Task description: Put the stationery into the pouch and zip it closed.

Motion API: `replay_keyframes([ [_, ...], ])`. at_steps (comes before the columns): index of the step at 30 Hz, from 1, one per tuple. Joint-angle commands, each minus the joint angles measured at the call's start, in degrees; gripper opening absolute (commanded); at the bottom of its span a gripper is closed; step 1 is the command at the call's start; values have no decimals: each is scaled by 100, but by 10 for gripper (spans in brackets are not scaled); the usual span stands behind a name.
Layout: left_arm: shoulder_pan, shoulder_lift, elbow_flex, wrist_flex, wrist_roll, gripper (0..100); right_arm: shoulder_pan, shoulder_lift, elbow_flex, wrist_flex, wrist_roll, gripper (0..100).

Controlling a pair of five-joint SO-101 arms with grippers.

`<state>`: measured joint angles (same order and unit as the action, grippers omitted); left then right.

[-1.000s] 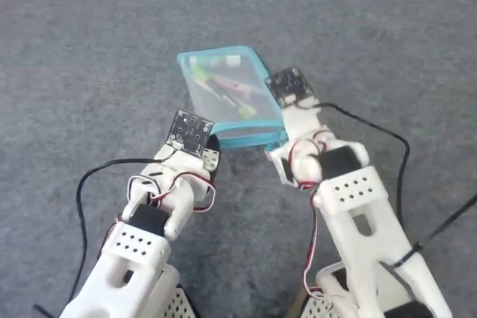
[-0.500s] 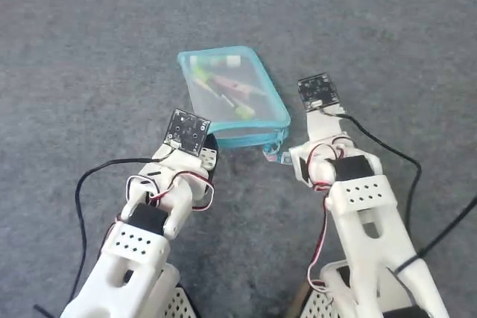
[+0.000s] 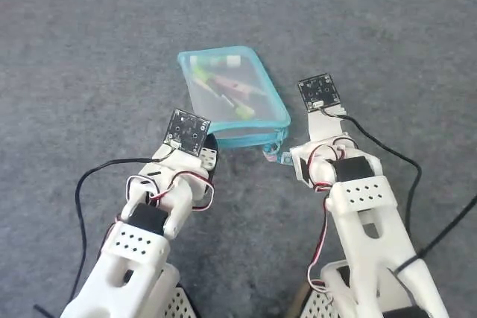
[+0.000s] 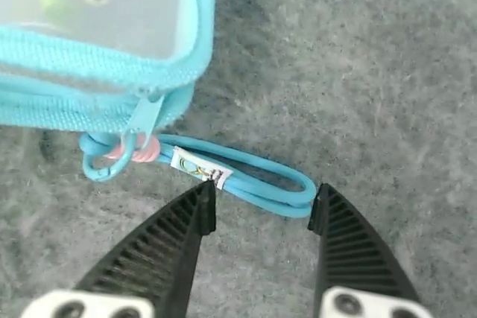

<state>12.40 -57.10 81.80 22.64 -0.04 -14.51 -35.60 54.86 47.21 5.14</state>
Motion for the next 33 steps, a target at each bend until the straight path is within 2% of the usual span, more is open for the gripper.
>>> replay_keyframes([
  [1,-26,-9,-84,-185,-44,13,48,-251,0,-233,-35,206],
  [7,-26,-18,-84,-185,-44,13,13,-251,396,-787,-26,206],
  [33,-26,-44,31,-176,-35,13,40,-251,440,-804,-62,206],
])
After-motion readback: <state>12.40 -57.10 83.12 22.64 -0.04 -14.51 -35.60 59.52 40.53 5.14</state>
